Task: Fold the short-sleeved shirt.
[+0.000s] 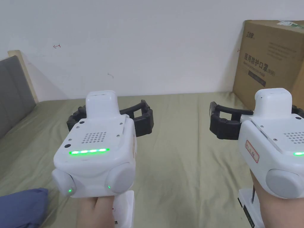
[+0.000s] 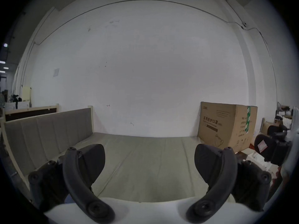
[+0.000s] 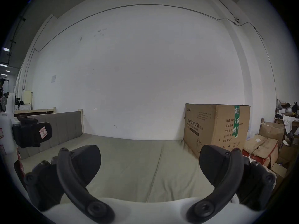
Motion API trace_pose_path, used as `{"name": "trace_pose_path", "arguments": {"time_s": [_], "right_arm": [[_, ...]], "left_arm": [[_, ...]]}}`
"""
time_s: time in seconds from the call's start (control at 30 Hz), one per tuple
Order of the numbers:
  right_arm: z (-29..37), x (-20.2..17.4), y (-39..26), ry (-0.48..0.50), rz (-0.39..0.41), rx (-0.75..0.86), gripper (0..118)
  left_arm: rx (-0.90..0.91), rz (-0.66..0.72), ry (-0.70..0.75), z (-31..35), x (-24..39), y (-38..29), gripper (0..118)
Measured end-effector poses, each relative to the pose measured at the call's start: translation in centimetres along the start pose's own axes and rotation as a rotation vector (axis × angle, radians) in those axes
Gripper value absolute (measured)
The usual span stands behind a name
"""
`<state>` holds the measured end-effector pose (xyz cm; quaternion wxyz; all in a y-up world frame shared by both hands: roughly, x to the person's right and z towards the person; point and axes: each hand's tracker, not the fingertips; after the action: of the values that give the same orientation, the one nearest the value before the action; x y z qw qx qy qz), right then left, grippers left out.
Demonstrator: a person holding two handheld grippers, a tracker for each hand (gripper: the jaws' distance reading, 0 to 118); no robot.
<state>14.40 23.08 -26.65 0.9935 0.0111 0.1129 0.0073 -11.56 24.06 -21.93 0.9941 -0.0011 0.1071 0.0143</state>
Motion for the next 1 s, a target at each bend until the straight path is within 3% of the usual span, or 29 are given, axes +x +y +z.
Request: {"name": "trace_pose_path", "arguments": {"time_s": [0.43,1.0], "right_arm": [[-0.8,-0.1,-1.0,0.015,0.005,-0.045,118],[-2.6,0.5,-2.0,-0.001,-0.041,-0.084,118]], "left_arm": [[-0.096,-0.024,-0.025,-1.4,1.5,-0.1,112],[-0.171,0.14,-0.053,-3.4,0.8,-1.6,112]]}}
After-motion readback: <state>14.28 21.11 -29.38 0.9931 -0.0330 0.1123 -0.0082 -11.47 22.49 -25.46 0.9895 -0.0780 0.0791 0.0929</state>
